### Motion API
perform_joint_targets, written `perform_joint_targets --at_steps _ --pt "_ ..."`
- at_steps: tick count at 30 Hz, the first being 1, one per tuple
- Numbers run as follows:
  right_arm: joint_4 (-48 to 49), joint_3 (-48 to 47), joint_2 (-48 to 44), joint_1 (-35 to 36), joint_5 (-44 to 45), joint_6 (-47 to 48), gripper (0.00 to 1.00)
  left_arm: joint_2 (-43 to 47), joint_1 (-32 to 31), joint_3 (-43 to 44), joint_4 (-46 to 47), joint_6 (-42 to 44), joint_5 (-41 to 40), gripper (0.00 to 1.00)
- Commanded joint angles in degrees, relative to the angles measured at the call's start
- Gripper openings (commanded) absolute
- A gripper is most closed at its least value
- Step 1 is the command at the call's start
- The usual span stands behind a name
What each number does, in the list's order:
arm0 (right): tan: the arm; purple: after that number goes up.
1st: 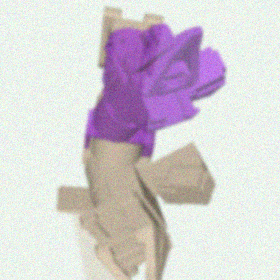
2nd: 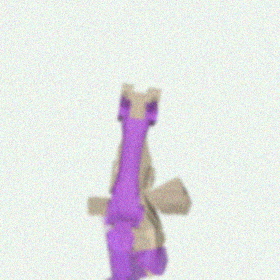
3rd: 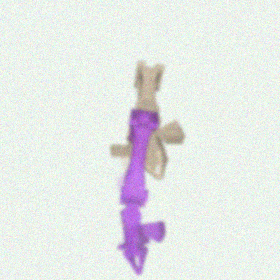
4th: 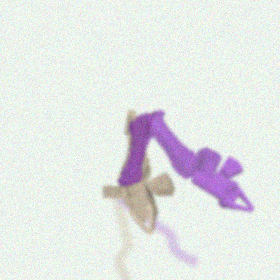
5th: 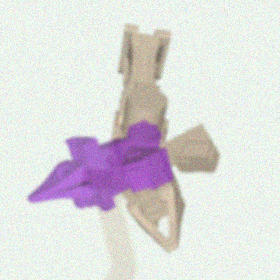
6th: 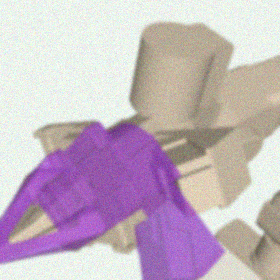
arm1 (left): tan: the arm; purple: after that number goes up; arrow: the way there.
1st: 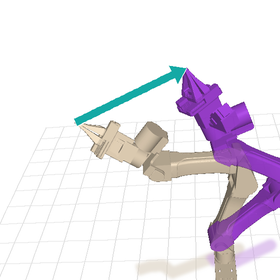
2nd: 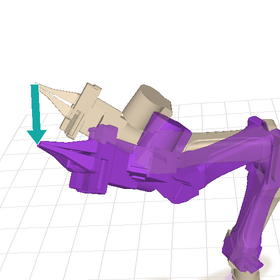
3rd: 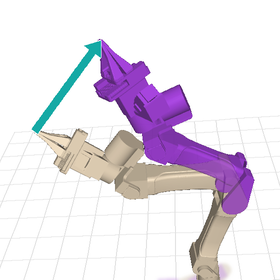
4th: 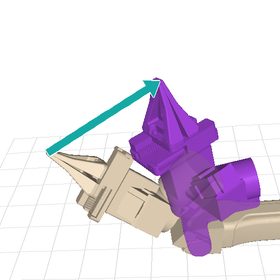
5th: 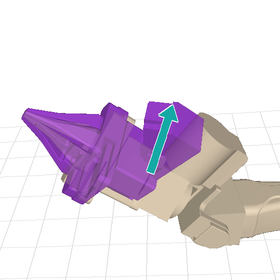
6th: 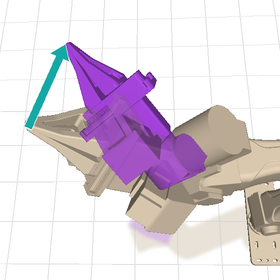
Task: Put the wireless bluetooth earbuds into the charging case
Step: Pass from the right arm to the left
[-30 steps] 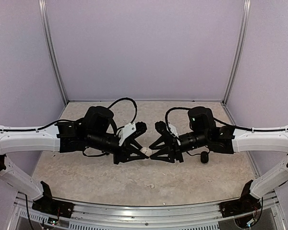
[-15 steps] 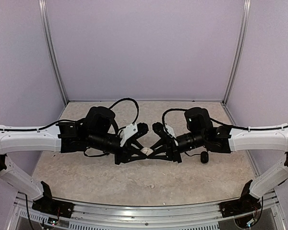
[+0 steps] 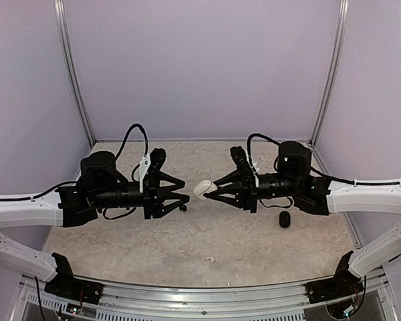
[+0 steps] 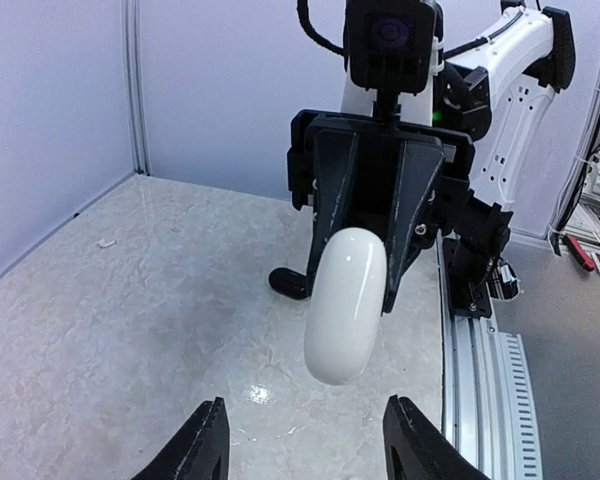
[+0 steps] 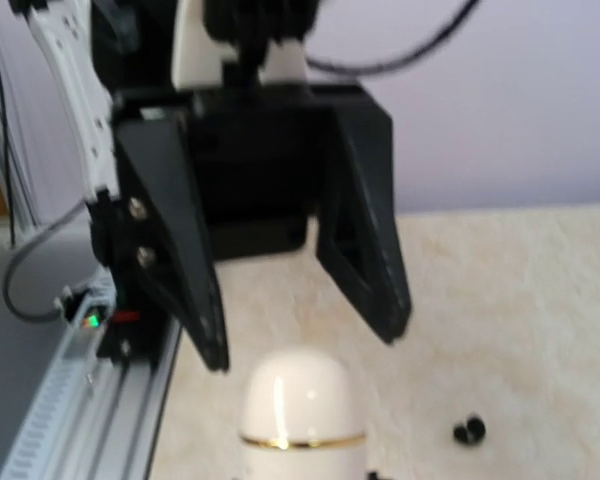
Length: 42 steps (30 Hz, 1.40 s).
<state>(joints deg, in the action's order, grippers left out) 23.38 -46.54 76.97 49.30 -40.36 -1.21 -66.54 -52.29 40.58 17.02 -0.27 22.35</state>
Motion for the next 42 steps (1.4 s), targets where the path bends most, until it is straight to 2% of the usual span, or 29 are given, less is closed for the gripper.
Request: perform_joint_targets --at_steps 1,10,16,24,29,33,36,38,42 --pt "10.52 1.87 -1.25 -0.64 -2.90 -4.99 0.09 -0.75 0.04 -1.15 10.46 -4.20 2.51 0.55" --pt "16.73 3.72 -0.68 -0.61 -4.56 -8.53 0.09 -5.68 -2.66 1.80 13.97 -4.30 5.44 0.54" --pt "17.61 3.81 -0.18 -0.72 -5.25 -8.72 0.10 -7.82 -3.49 3.05 15.62 -4.70 6.14 0.47" --pt "18.72 4.33 0.37 -0.61 -5.61 -9.14 0.10 -9.63 -4.13 4.63 16.80 -5.28 6.51 0.45" --pt "18.18 4.53 0.20 -0.61 -5.43 -8.66 0.11 -10.18 -4.03 4.94 16.62 -5.10 6.67 0.30" --pt "14.23 4.10 -0.83 -0.60 -4.69 -6.07 0.26 -10.12 -3.68 5.92 12.22 -3.48 7.17 0.21" --pt "7.93 2.55 -1.96 -0.65 -4.03 -2.69 0.40 -9.22 -3.51 6.94 4.80 -0.30 7.01 0.17" --pt "2.61 1.03 -2.21 -0.67 -3.65 0.16 0.44 -8.56 -3.24 7.94 0.01 2.79 7.08 0.17" --pt "-5.59 -1.38 -2.67 -0.61 -3.07 4.87 0.46 -8.26 -2.97 10.06 -8.70 7.14 6.82 0.17"
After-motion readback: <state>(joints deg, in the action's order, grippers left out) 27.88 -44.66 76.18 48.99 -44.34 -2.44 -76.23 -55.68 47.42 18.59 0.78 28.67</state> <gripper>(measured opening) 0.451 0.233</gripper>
